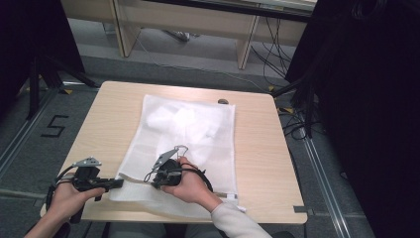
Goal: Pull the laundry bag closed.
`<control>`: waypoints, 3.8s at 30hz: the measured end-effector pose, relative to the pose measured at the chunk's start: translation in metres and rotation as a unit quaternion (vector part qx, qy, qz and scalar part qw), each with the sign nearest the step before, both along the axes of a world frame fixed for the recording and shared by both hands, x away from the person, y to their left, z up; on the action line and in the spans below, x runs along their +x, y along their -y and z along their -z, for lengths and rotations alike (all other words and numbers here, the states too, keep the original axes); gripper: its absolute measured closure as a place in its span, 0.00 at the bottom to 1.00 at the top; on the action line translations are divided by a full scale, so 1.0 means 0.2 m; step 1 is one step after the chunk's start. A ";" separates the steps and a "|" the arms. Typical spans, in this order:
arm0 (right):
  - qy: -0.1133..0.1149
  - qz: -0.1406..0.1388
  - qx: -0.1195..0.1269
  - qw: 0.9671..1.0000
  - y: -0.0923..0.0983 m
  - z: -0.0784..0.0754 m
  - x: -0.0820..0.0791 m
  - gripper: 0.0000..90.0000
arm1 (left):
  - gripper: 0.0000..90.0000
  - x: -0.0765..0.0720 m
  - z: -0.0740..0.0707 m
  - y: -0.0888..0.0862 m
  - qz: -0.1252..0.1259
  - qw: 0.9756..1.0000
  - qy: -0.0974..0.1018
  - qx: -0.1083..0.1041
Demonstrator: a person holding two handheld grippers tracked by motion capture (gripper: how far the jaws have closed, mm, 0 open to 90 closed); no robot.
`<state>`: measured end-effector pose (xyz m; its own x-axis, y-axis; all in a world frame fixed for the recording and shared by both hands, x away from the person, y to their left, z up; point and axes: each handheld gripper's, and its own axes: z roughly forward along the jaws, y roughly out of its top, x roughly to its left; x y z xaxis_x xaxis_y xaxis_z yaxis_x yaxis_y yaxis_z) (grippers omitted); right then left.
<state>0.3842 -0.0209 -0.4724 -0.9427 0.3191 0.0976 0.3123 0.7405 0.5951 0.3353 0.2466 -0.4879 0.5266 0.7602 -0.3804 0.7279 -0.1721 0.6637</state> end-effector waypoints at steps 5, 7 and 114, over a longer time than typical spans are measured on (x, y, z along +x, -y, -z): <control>-0.003 0.000 0.000 1.000 0.01 0.00 0.00 0.92 | 0.95 0.00 0.00 0.00 0.000 1.000 0.000 0.000; -0.003 0.000 -0.001 1.000 0.01 0.00 0.00 0.92 | 0.95 0.00 0.00 0.00 -0.002 1.000 0.000 0.000; -0.009 0.037 0.016 0.999 0.25 -0.07 0.00 0.92 | 0.95 0.00 0.02 0.01 -0.010 1.000 -0.004 0.001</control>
<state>0.3841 -0.0703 -0.4576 -0.9144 0.3851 0.1247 0.3764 0.6956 0.6120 0.3362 0.2448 -0.4909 0.5087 0.7715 -0.3821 0.7360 -0.1594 0.6579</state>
